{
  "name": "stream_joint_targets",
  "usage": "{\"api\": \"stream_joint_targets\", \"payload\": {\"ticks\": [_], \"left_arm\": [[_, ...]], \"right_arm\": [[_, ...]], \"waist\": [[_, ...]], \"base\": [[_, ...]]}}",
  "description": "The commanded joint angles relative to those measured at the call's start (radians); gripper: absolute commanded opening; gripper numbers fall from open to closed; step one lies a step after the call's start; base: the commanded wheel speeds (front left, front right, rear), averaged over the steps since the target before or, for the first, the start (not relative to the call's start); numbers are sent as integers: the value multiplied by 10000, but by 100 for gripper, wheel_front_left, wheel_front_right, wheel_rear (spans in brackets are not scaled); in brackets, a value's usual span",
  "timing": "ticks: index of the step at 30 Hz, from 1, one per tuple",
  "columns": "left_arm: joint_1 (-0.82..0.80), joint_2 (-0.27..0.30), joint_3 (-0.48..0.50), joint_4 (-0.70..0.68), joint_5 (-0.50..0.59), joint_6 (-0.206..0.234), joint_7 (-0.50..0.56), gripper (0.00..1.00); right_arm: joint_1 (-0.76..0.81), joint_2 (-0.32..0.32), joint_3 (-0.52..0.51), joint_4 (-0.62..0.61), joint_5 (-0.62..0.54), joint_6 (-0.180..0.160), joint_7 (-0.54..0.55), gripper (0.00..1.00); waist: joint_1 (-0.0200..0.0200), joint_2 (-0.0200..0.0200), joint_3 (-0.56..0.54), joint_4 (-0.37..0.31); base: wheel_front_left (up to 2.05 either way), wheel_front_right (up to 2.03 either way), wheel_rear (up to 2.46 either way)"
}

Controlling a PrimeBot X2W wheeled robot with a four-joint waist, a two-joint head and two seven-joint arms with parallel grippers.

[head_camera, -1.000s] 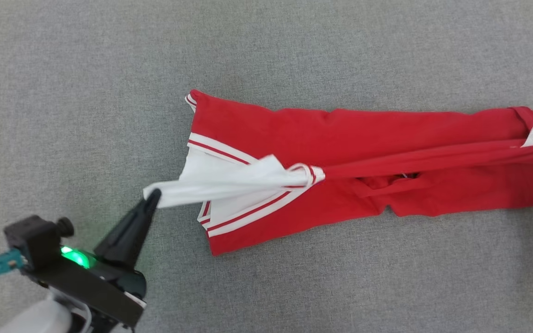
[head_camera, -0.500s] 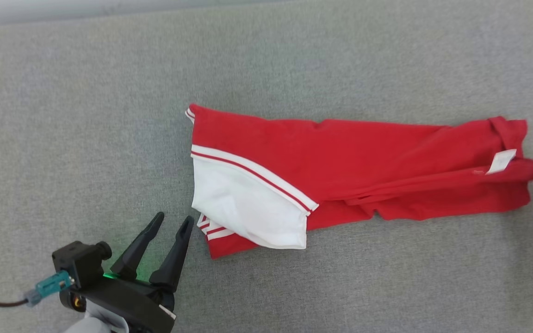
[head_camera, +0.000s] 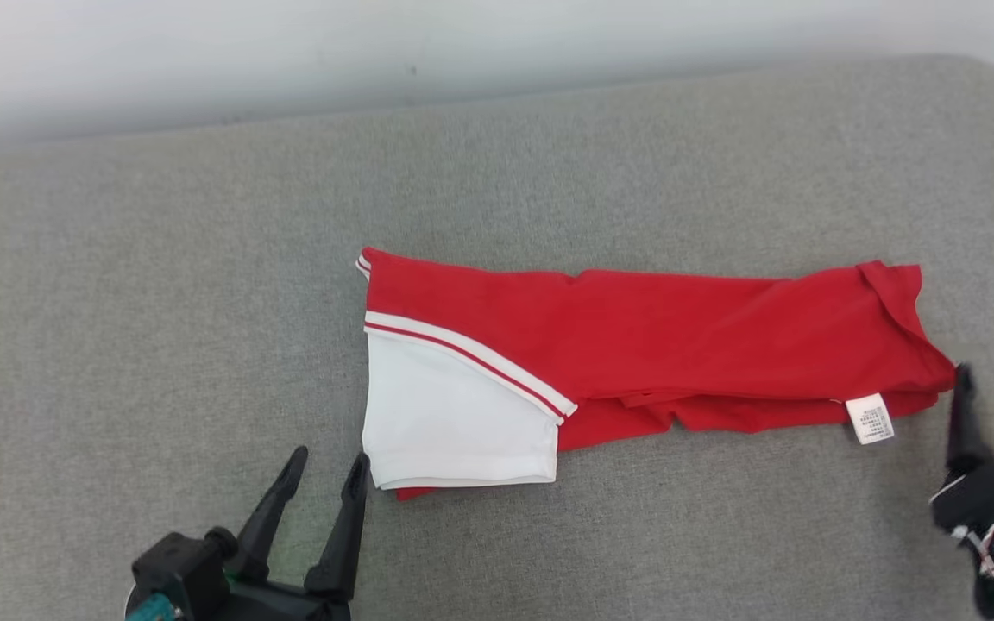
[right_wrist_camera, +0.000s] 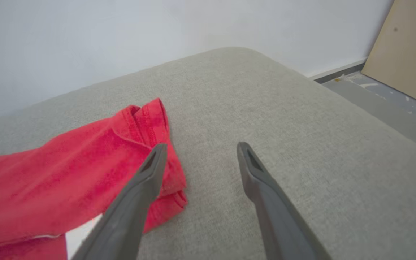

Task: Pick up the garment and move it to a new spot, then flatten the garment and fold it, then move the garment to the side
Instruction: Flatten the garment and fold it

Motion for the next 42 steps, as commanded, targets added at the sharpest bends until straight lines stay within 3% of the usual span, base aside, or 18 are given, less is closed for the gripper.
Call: {"api": "stream_joint_targets", "payload": {"ticks": [1,8,15,20,21,22,23,28,42], "left_arm": [[283,-112,142,7,303,-134,-53,100],[441,-412,256,-15,907,-525,-54,100],[365,-553,319,-84,1212,-695,-55,100],[480,-646,501,-144,1367,-753,-55,100],[495,-668,547,-149,1376,-770,-55,100],[521,-689,582,-151,1391,-773,-55,100],[551,-720,625,-158,1405,-789,-55,100],[621,-792,760,-151,1486,-858,-55,100],[467,-585,832,-303,1630,-938,81,100]], "right_arm": [[-131,218,146,579,332,-10,81,100],[-1035,375,655,1932,1900,-10,288,100],[-1611,142,1143,3157,2281,-10,372,100],[-1802,391,1491,4129,2515,-10,766,100],[-1805,424,1579,4171,2562,-9,749,64],[-1803,469,1665,4191,2646,-3,707,4],[-1783,498,1762,4195,2680,-1,694,0],[-1740,37,1935,4041,2849,-12,283,0],[-2376,-2333,2909,2325,2882,-12,-35,0]], "waist": [[1,1,-276,67],[1,1,-129,373],[1,1,41,686],[1,1,47,827],[1,1,39,853],[1,1,30,869],[1,1,17,877],[1,1,-45,870],[1,1,312,658]], "base": [[0,0,0],[0,0,0],[0,0,0],[0,0,0],[0,0,0],[0,0,0],[0,0,0],[0,0,0],[0,0,0]]}}
